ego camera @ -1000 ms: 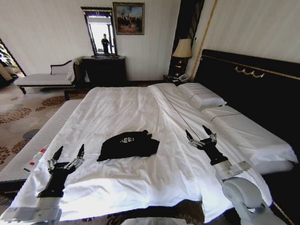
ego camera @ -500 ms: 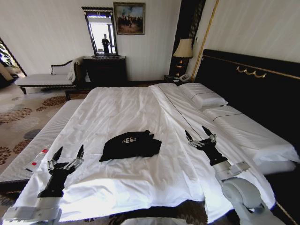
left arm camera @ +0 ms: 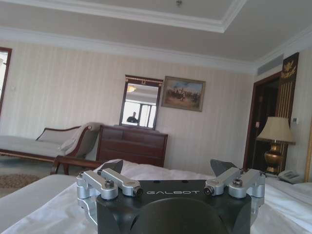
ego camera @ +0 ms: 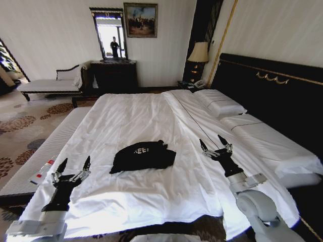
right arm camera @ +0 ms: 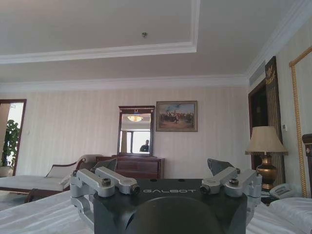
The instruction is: Fold the clothes on the bed.
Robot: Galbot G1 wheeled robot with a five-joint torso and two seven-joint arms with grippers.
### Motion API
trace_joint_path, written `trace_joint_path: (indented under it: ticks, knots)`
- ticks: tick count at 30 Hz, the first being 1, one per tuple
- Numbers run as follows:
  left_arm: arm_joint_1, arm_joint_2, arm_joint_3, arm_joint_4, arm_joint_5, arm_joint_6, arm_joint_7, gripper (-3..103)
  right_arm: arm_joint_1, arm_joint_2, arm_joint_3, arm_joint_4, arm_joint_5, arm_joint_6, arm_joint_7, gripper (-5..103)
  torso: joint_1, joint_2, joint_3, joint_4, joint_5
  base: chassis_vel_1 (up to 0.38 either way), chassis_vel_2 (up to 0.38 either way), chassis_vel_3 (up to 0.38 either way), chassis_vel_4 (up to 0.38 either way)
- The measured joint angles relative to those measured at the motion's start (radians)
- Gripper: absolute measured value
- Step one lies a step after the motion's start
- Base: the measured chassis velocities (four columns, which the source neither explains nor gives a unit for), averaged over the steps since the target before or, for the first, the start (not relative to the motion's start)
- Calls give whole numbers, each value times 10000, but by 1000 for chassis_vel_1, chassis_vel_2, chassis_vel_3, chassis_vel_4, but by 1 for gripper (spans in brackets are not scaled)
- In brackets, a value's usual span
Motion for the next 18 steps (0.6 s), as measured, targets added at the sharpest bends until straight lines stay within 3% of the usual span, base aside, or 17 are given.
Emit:
trace_joint_path:
  ticks: [3,4,6,8,9,12,16,18]
  knots:
    - [-308,363,45,222,-177,505,-344,100,166,65,-135,-198,-10,68,14,100,1,0,1,-1,-1,0,0,0,0]
    - [-496,607,103,313,-445,981,-570,100,264,101,-223,-332,-22,101,39,100,0,0,1,-2,-1,0,0,0,0]
    - [-766,1017,257,346,-1359,1820,-967,100,428,145,-368,-548,-67,134,74,100,0,0,1,-1,-1,0,0,0,0]
    - [-1234,1552,557,364,-2786,2769,-1518,100,661,168,-562,-844,-125,177,88,100,0,0,1,-2,1,0,0,0,0]
    - [-1234,1552,557,364,-2786,2769,-1518,100,661,168,-562,-844,-125,177,88,100,0,0,1,-2,1,0,0,0,0]
    - [-1835,1882,788,691,-4083,3484,-1994,100,1028,115,-945,-1266,-136,194,106,100,1,0,1,-11,2,0,0,0,0]
    - [-2264,1700,813,1422,-5277,3920,-2682,100,1621,-66,-1649,-1880,-132,199,143,100,1,-1,2,16,2,0,0,0,0]
    - [-2480,1648,876,1714,-5563,4004,-2890,100,1672,-75,-1763,-2021,-133,210,143,100,1,-1,1,7,1,0,0,0,0]
